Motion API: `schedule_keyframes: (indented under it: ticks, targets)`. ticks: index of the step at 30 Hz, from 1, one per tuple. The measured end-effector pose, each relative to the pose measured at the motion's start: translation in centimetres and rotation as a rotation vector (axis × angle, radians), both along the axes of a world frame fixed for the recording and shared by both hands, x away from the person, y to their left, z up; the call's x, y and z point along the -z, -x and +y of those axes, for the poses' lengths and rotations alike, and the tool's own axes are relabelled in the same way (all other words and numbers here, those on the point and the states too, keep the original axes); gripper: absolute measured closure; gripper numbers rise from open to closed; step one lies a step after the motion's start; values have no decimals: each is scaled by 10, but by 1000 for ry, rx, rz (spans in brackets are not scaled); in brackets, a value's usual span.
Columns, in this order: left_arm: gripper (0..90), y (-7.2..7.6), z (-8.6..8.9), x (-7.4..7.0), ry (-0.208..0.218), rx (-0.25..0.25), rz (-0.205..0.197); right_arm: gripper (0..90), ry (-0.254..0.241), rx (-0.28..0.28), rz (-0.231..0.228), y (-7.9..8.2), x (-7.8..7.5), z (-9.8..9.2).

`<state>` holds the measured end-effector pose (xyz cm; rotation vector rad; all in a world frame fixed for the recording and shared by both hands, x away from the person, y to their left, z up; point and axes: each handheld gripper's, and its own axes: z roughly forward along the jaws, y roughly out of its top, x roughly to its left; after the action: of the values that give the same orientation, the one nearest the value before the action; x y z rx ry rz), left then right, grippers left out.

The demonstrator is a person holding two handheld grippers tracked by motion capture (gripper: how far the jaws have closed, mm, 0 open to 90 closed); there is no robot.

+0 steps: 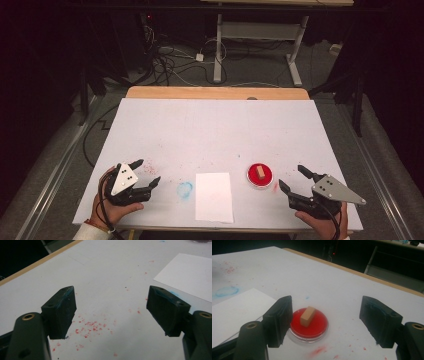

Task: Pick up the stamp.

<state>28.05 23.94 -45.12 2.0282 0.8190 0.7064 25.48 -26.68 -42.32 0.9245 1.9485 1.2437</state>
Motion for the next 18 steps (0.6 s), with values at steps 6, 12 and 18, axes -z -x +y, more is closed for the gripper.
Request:
schedule_keyframes:
  ticks: [6,12,18]
  targets:
    - [233,-4,-2,5,-30,11,26,300,8,19,9,-2,0,-3]
    - [240,-5,-1,8,-34,9,37,331,33,32,56,-8,-3,-4]
    - [239,-4,3,8,-16,4,38,339,49,35,129,-21,-19,-5]
